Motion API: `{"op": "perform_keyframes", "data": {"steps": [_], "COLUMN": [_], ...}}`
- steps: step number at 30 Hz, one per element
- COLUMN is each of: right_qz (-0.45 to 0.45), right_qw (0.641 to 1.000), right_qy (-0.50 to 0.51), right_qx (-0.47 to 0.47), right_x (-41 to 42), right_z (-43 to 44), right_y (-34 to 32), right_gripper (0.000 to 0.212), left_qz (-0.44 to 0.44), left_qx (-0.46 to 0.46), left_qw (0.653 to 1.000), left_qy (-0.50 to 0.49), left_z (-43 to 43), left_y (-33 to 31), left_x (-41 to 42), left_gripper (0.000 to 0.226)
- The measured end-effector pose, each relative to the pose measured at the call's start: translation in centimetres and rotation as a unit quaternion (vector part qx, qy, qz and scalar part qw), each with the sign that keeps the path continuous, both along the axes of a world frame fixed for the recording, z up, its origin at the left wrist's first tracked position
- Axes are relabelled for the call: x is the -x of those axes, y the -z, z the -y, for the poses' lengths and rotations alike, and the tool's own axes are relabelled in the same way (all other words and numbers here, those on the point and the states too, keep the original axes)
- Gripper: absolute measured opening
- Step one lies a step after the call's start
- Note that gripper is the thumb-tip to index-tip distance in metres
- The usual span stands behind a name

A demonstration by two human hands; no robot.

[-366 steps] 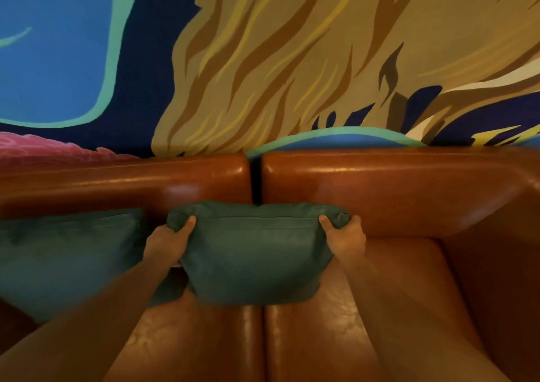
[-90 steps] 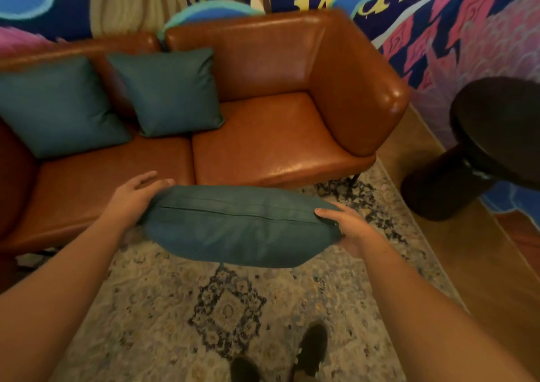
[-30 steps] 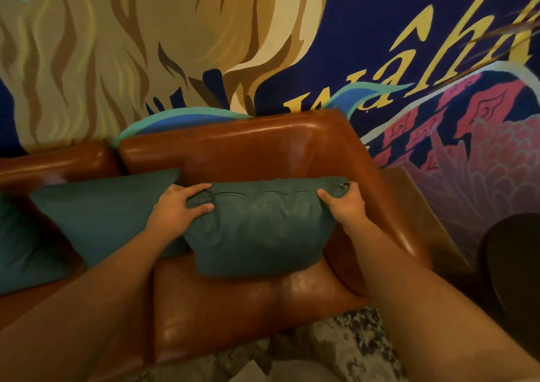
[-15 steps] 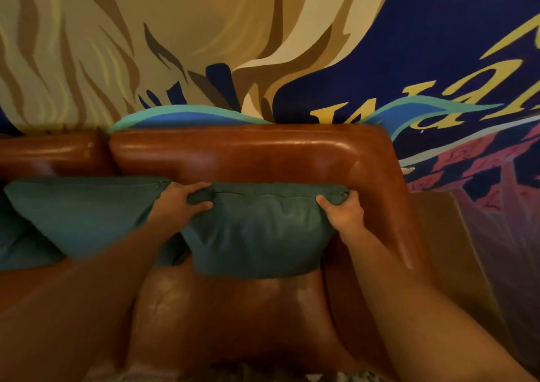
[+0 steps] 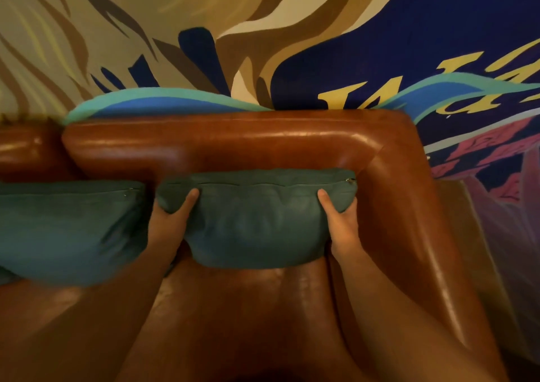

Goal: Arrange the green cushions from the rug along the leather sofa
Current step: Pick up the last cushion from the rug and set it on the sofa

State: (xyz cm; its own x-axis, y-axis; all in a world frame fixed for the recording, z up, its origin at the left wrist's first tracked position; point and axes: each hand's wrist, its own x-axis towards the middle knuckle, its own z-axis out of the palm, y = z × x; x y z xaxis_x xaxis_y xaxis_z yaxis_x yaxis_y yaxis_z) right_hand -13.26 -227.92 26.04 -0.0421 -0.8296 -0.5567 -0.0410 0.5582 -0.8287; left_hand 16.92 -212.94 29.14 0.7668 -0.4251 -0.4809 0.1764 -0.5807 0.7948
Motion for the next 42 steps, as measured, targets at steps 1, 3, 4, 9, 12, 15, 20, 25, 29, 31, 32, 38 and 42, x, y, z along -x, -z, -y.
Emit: {"op": "perform_keyframes", "data": {"steps": [1, 3, 4, 9, 12, 15, 20, 25, 29, 31, 32, 38, 42], "right_qz": [0.018, 0.053, 0.062, 0.065, 0.051, 0.057, -0.185, -0.441, -0.483, -0.517, -0.537, -0.577, -0.266], "right_qw": [1.000, 0.998, 0.997, 0.997, 0.997, 0.997, 0.979, 0.804, 0.720, 0.682, 0.667, 0.689, 0.928], "right_qy": [0.002, 0.000, 0.001, -0.002, -0.009, 0.007, 0.046, -0.185, -0.397, -0.447, -0.454, -0.403, -0.220], "right_qx": [-0.007, -0.027, -0.038, -0.049, -0.058, -0.057, 0.070, 0.353, 0.301, 0.260, 0.246, 0.172, 0.138], "right_x": [-0.1, -0.4, -0.7, -2.1, -2.1, -1.5, -2.1, -6.4, -9.1, -7.6, -6.4, 1.2, 2.3], "right_z": [-0.6, -1.2, -1.2, 0.8, 0.9, -0.2, -2.6, -4.9, -3.6, -2.2, -1.3, 3.5, 3.6], "right_y": [0.7, 1.3, 1.5, 1.3, 0.8, 0.9, -0.6, -2.7, -2.9, -2.1, -1.8, -1.7, -1.0], "right_gripper": [0.096, 0.089, 0.087, 0.077, 0.085, 0.088, 0.108, 0.066, 0.056, 0.062, 0.065, 0.063, 0.095], "left_qz": [-0.039, -0.106, -0.126, -0.135, -0.139, -0.147, 0.099, 0.482, 0.434, 0.403, 0.392, 0.378, 0.203], "left_qx": [0.021, 0.052, 0.056, 0.060, 0.037, 0.016, -0.077, -0.015, -0.191, -0.246, -0.263, -0.296, -0.015], "left_qw": [0.999, 0.993, 0.990, 0.988, 0.989, 0.988, 0.992, 0.833, 0.774, 0.767, 0.767, 0.805, 0.974], "left_qy": [-0.010, -0.023, -0.028, -0.039, -0.039, -0.036, -0.014, 0.270, 0.420, 0.434, 0.433, 0.348, 0.100], "left_z": [-0.3, -0.1, 0.3, 2.3, 2.8, 2.0, 1.4, 2.9, 4.3, 3.7, 3.4, 2.3, 1.2], "left_y": [0.7, 1.3, 1.5, 1.0, 0.6, 0.7, 0.0, -1.4, -0.4, 0.6, 0.9, 0.5, 0.9], "left_x": [0.4, 0.7, 0.7, -0.5, -1.0, -0.9, 0.3, 3.6, 5.4, 4.2, 3.3, -0.6, -1.9], "left_gripper": [0.088, 0.070, 0.069, 0.085, 0.091, 0.090, 0.121, 0.062, 0.059, 0.065, 0.068, 0.071, 0.094]}}
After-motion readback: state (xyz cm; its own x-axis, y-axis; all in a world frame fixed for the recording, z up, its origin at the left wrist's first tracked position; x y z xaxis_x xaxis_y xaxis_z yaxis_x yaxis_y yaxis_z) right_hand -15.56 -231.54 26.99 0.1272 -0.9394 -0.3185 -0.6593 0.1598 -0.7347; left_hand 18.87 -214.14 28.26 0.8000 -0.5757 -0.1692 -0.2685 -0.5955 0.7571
